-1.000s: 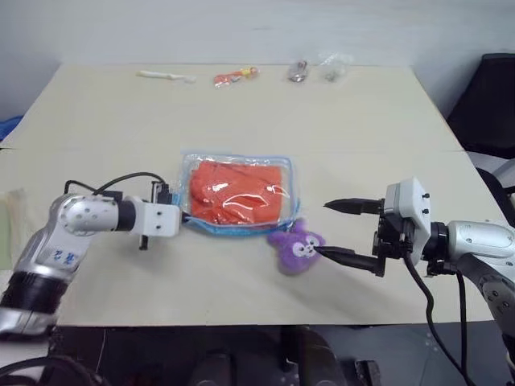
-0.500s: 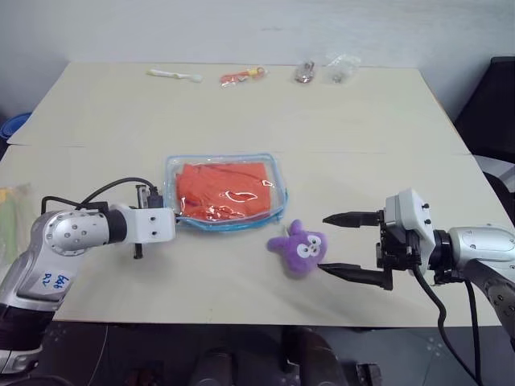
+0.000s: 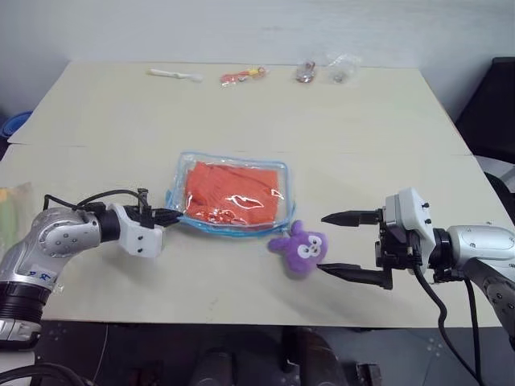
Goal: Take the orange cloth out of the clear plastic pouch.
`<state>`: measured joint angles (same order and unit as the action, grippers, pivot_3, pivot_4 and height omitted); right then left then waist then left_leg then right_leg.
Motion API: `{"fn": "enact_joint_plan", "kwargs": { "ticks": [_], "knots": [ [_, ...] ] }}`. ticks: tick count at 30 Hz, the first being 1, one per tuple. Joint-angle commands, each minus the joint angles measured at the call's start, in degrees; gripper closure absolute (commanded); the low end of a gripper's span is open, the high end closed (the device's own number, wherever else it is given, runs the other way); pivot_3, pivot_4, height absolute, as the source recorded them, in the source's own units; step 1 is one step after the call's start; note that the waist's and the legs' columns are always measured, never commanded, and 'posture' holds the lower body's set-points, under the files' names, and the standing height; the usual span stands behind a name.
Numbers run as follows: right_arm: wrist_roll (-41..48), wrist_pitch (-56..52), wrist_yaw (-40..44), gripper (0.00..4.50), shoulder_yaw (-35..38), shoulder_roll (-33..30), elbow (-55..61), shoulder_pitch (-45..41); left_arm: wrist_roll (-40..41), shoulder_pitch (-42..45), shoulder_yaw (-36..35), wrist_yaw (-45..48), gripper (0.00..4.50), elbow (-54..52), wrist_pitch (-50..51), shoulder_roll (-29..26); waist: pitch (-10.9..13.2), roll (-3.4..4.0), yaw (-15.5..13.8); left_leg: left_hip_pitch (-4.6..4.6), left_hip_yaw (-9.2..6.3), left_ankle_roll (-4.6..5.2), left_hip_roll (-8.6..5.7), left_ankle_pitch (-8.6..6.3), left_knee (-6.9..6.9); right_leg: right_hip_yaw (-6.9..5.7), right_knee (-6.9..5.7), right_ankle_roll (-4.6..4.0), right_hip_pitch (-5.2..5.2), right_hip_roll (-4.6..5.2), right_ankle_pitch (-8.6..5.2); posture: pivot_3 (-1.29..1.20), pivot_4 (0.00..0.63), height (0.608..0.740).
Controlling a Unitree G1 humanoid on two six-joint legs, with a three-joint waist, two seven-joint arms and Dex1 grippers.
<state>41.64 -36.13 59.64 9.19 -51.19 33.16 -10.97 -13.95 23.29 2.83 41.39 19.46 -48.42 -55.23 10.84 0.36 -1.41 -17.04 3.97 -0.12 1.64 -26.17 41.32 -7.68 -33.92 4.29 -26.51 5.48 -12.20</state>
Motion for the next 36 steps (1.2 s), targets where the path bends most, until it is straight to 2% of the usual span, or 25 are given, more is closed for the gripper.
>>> {"fn": "enact_joint_plan", "kwargs": {
  "ticks": [1, 6, 9, 16, 19, 21, 22, 24, 29, 32, 36],
  "knots": [
    [0.5, 0.6, 0.5, 0.00, 0.9, -1.0, 0.3, -0.8, 0.7, 1.5, 0.0, -0.5, 4.49, 1.8, -0.7, -0.7, 0.0, 0.00, 0.1, 0.00, 0.00, 0.00, 0.00, 0.00, 0.00, 0.00, 0.00, 0.00, 0.00, 0.00, 0.00, 0.00, 0.150, 0.740],
    [0.5, 0.6, 0.8, 0.00, 1.1, -1.2, 0.4, -0.7, 2.3, 1.2, 0.8, 1.5, 4.49, 1.5, 1.5, -0.8, 0.0, 0.00, 0.1, 0.00, 0.02, 0.00, 0.00, 0.00, 0.00, 0.00, -0.02, 0.00, 0.00, -0.01, 0.00, 0.00, 0.150, 0.740],
    [0.4, 0.8, 0.9, 0.00, 1.2, -1.2, 0.3, -0.6, 5.2, -0.3, 0.5, 3.9, 3.88, 0.2, 3.8, -1.3, 0.0, 0.00, 0.2, 0.00, 0.02, 0.00, 0.00, 0.00, 0.00, 0.00, -0.02, 0.00, 0.00, -0.02, 0.00, 0.00, 0.150, 0.740],
    [-0.3, 1.7, 1.2, 0.00, 0.9, -0.8, -0.2, -0.5, 12.3, -7.9, -4.7, 7.5, 1.75, -9.6, 14.8, -4.7, 0.0, 0.00, 0.2, 0.01, 0.02, 0.00, 0.02, 0.00, 0.00, 0.01, -0.02, 0.00, 0.00, -0.02, 0.00, 0.00, 0.150, 0.740],
    [-0.6, 2.2, 1.7, 0.00, 1.4, -1.1, -1.3, -0.8, 21.1, -13.2, -10.2, 10.5, 0.87, -19.1, 32.1, -7.2, 0.0, 0.00, 0.4, 0.00, 0.02, 0.00, 0.04, 0.00, -0.02, 0.03, -0.02, 0.00, 0.01, -0.02, 0.00, 0.00, 0.150, 0.740],
    [-0.8, 2.8, 2.1, 0.00, 1.8, -1.5, -2.2, -1.0, 32.2, -15.9, -14.3, 13.5, 0.25, -28.0, 49.9, -10.0, 0.0, 0.00, 0.4, 0.00, 0.02, 0.00, 0.05, 0.00, -0.01, 0.03, -0.02, 0.00, 0.00, -0.03, 0.00, 0.00, 0.150, 0.740],
    [-0.9, 3.0, 2.2, 0.00, 1.9, -1.7, -2.7, -1.1, 37.9, -15.7, -16.1, 14.9, 0.25, -32.1, 57.4, -11.8, 0.0, 0.00, 0.3, 0.00, 0.02, 0.00, 0.05, 0.00, -0.01, 0.05, -0.02, 0.00, 0.00, -0.02, 0.00, 0.00, 0.150, 0.740],
    [-1.2, 3.4, 2.4, 0.00, 1.9, -1.8, -3.2, -1.3, 43.1, -13.0, -17.2, 16.1, 0.25, -36.9, 65.0, -13.7, 0.0, 0.00, -0.1, 0.01, -0.05, -0.01, 0.04, 0.00, 0.05, 0.04, -0.03, 0.00, 0.00, -0.02, 0.00, 0.00, 0.150, 0.740],
    [-1.2, 3.2, 1.8, 0.00, 2.1, -1.9, -3.2, -2.6, 35.0, 3.2, -3.6, 21.7, 0.25, -38.0, 61.1, -11.5, 0.0, 0.14, 0.0, -0.04, -0.05, -0.01, -0.08, -0.01, 0.00, 0.08, 0.01, 0.00, 0.20, 0.00, 0.00, 0.00, 0.150, 0.740],
    [0.2, 1.8, 1.1, 0.00, 4.9, -2.8, -2.2, -1.9, 28.5, 15.4, 6.9, 26.2, 0.25, -32.4, 55.0, -2.8, -0.1, 0.17, 0.1, -0.01, 0.04, -0.02, -0.07, 0.00, -0.05, 0.10, 0.01, 0.00, 0.23, -0.05, 0.00, 0.00, 0.150, 0.740],
    [0.7, -0.5, 0.7, 0.00, 13.3, -5.2, 0.6, 5.6, 19.7, 27.9, 16.9, 29.7, 0.25, -15.9, 41.8, 11.5, -0.1, 0.08, -0.5, -0.07, 0.00, -0.02, -0.08, 0.01, 0.15, 0.05, 0.00, 0.01, 0.31, -0.07, 0.02, 0.00, 0.150, 0.740]
  ]
}}
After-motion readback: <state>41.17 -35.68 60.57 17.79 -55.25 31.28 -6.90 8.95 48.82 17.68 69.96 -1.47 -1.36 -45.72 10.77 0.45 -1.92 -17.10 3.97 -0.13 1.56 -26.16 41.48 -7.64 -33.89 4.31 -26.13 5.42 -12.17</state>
